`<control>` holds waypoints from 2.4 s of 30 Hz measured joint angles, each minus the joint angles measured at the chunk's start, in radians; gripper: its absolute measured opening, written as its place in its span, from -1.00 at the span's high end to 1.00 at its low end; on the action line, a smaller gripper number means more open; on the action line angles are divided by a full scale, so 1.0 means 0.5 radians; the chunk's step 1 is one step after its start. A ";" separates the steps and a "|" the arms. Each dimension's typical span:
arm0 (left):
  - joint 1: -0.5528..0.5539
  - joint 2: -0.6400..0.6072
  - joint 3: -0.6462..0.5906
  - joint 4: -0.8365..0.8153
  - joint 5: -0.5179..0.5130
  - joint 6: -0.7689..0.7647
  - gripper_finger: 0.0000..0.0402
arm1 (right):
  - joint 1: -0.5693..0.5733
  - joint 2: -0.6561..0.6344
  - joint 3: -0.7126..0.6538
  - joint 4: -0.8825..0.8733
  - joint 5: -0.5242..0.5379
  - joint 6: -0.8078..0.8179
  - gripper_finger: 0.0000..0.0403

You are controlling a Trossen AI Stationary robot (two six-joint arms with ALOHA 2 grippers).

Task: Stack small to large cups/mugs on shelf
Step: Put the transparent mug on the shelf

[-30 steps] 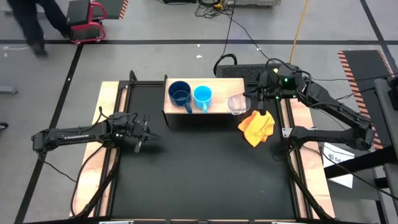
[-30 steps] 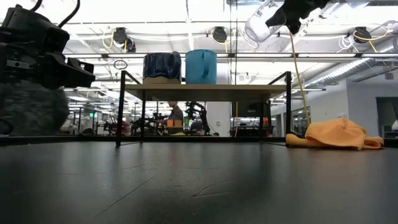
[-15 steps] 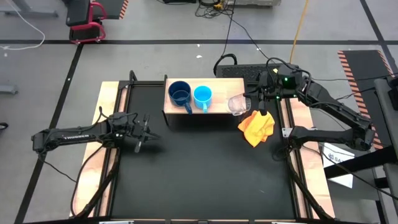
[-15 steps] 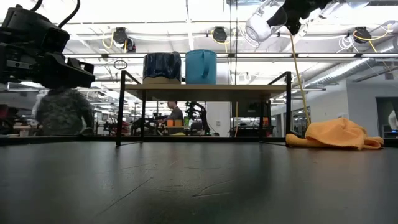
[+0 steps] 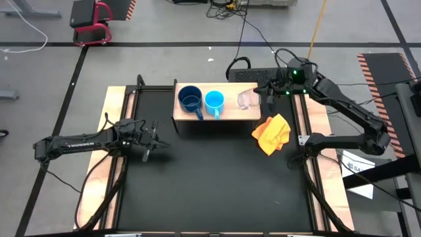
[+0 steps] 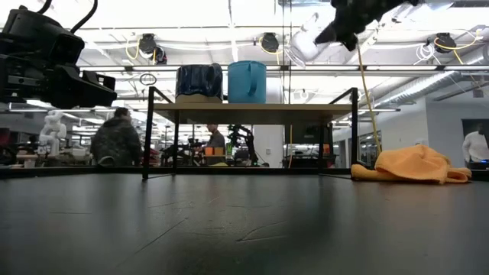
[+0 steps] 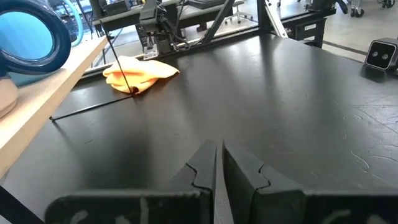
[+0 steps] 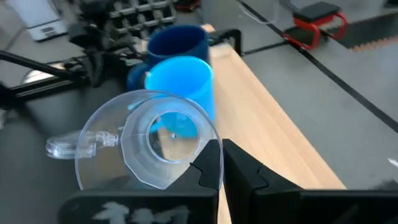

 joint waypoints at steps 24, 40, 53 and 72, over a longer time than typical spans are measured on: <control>0.000 0.000 0.000 -0.002 0.001 0.010 0.85 | -0.030 0.396 0.655 -0.445 -0.092 -0.056 1.00; 0.000 0.000 0.000 -0.034 0.001 0.050 0.85 | -0.046 0.655 0.729 -0.589 0.050 -0.221 1.00; 0.000 0.000 0.000 -0.035 0.000 0.049 0.85 | -0.042 0.952 1.311 -1.090 0.230 -0.283 1.00; 0.000 0.001 0.000 -0.038 0.000 0.048 0.85 | 0.155 0.966 1.293 -1.389 0.453 -0.452 1.00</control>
